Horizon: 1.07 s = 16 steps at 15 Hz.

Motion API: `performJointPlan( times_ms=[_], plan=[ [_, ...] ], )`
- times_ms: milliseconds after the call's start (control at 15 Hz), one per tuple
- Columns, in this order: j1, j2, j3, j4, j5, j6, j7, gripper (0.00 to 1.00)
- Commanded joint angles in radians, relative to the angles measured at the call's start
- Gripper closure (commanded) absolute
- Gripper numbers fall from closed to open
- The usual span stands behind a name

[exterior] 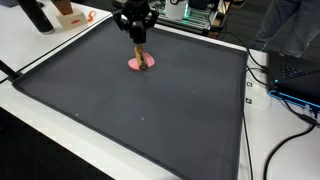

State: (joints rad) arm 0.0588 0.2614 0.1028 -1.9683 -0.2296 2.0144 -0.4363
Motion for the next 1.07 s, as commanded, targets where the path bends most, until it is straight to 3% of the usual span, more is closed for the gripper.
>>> performJointPlan(
  times_ms=[0, 1000],
  plan=[
    [-0.01, 0.08, -0.032, 0.01, -0.062, 0.072, 0.029, 0.77],
    [-0.019, 0.105, -0.056, 0.031, -0.062, 0.095, 0.034, 0.77]
  ],
)
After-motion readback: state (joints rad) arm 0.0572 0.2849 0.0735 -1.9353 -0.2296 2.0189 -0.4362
